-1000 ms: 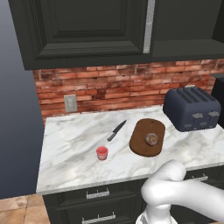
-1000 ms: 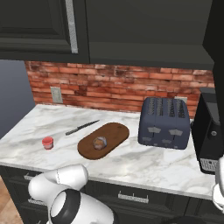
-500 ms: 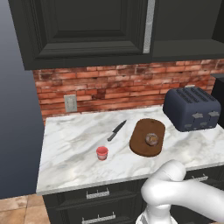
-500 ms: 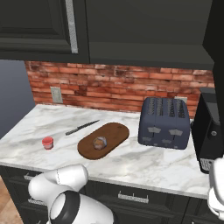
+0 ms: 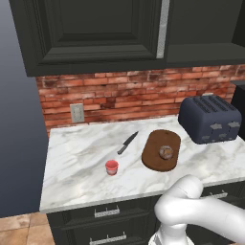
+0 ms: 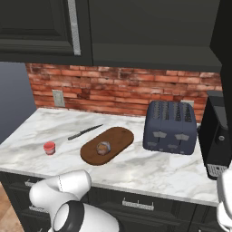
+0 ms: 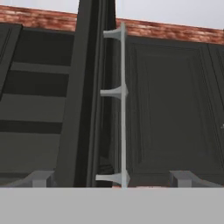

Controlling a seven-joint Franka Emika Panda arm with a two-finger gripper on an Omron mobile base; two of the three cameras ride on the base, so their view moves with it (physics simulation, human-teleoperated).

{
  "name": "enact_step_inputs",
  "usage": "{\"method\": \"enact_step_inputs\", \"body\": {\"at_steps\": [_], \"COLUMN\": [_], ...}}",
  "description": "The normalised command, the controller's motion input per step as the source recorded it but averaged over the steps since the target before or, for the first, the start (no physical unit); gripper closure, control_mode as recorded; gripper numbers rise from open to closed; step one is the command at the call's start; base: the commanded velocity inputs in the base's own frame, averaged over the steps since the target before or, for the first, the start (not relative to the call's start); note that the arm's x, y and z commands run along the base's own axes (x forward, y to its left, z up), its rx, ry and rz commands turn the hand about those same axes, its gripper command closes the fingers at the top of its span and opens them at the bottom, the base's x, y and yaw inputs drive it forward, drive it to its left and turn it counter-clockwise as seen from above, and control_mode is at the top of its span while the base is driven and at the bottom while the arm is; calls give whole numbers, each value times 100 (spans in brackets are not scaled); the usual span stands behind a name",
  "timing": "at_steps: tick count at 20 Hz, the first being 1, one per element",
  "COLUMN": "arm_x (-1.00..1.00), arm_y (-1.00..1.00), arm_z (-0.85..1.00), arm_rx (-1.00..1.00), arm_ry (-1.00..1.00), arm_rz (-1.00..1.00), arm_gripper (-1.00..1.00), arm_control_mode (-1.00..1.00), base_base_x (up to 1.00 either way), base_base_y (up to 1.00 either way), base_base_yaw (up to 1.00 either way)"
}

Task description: Pick the bread, place it on the cutting board, pick the jam, place it on the counter, and close the cabinet.

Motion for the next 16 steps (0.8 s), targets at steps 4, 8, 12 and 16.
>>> {"method": "enact_step_inputs", "body": {"at_steps": [4, 8, 12, 16], "arm_x": [0, 0, 0, 0], "arm_y": [-14, -18, -18, -17], "arm_z": [4, 0, 0, 0], "arm_rx": [0, 0, 0, 0], "arm_ry": [0, 0, 0, 0], "arm_rz": [0, 0, 0, 0], "arm_gripper": [-100, -100, -100, -100], "arm_control_mode": [-100, -100, -100, -100], "base_base_x": [0, 0, 0, 0], "base_base_y": [0, 0, 0, 0], "base_base_yaw": [0, 0, 0, 0]}}
